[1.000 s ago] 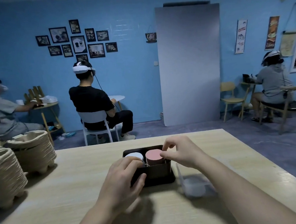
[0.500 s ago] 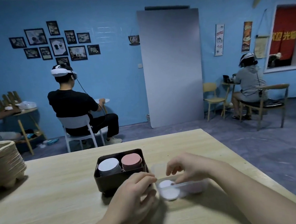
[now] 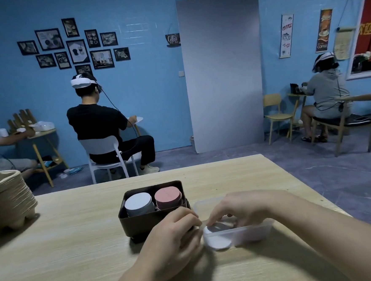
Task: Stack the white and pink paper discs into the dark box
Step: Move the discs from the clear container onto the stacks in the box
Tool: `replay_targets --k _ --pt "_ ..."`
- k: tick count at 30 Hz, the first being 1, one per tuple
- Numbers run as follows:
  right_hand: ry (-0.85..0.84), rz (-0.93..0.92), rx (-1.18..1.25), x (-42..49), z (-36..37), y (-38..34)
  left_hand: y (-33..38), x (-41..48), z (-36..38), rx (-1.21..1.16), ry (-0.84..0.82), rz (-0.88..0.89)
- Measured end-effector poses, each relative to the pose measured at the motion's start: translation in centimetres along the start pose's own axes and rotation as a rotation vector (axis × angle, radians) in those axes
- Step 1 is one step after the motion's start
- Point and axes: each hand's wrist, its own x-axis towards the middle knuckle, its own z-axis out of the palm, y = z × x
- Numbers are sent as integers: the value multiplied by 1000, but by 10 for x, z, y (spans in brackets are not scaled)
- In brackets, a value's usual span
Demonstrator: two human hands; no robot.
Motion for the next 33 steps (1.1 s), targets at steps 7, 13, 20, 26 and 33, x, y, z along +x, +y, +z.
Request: replay_targets --k 7,13,20,26,33 --pt "65 -25 41 0 3 6 5 7 -1 3 18 1" --pt "115 31 290 -4 -3 10 6 11 -4 -20 -5 -20" --pt "379 76 563 -23 -3 11 2 10 -5 -72 1 -19" --pt "566 58 617 -22 -5 -5 -1 4 -23 -79 76 -3" --pt "617 61 628 21 -19 -40 -38 -22 -76 22 205 -65"
